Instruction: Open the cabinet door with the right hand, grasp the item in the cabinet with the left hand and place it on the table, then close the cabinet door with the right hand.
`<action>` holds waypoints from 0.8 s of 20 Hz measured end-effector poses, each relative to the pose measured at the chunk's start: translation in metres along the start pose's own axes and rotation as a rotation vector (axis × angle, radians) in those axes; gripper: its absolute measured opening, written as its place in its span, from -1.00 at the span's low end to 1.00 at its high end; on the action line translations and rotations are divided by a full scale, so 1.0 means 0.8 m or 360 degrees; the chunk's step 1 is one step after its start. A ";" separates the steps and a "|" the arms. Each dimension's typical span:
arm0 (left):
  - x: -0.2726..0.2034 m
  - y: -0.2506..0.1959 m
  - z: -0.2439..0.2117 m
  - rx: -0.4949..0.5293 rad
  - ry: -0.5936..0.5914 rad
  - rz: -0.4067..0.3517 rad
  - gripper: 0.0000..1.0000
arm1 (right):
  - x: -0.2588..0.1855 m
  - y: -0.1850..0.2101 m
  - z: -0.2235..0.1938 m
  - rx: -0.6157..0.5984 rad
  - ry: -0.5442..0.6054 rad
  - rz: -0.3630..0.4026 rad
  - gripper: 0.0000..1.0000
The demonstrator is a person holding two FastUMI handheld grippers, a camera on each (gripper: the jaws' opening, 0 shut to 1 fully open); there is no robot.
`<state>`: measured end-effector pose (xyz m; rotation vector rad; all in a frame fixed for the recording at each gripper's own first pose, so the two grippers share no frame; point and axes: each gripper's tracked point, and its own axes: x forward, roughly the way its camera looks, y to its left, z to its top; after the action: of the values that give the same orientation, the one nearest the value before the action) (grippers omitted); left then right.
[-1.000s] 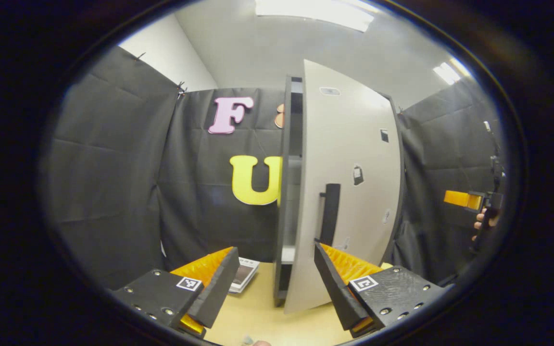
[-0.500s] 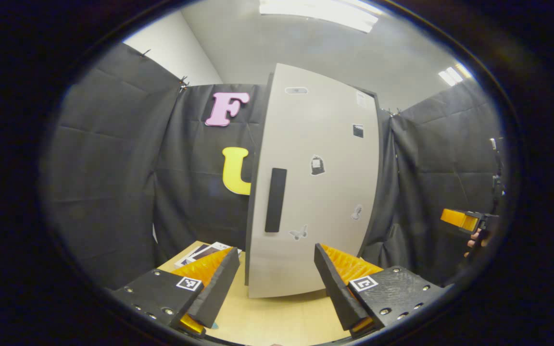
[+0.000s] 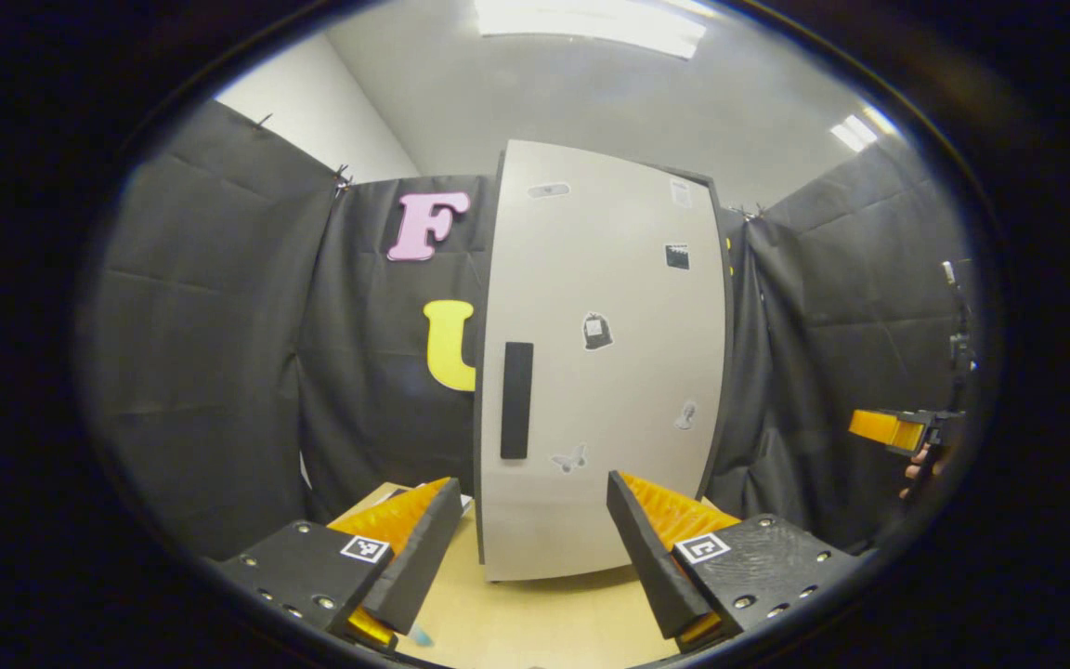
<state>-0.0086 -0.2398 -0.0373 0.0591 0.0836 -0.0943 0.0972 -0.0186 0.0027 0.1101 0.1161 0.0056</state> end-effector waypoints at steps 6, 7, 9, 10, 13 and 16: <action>0.010 0.047 -0.007 -0.0031 0.0018 0.0042 0.91 | 0.021 0.024 -0.022 0.0061 0.0095 -0.0012 0.96; 0.012 0.053 -0.004 -0.0033 0.0009 0.0050 0.91 | 0.022 0.029 -0.022 0.0047 0.0099 -0.0013 0.95; 0.014 0.063 -0.005 -0.0047 0.0002 0.0055 0.91 | 0.024 0.038 -0.017 0.0050 0.0084 -0.0007 0.95; 0.016 0.068 -0.007 -0.0057 0.0007 0.0057 0.92 | 0.025 0.040 -0.014 0.0053 0.0067 -0.0013 0.95; 0.022 0.086 -0.010 -0.0086 0.0004 0.0066 0.89 | 0.031 0.050 -0.009 0.0058 0.0052 -0.0031 0.95; 0.031 0.107 -0.008 -0.0076 -0.0002 0.0070 0.89 | 0.036 0.055 -0.005 0.0063 0.0041 -0.0064 0.95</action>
<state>0.0236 -0.1569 -0.0411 0.0129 0.0832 -0.0482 0.1256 0.0260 0.0005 0.1472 0.1444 -0.0351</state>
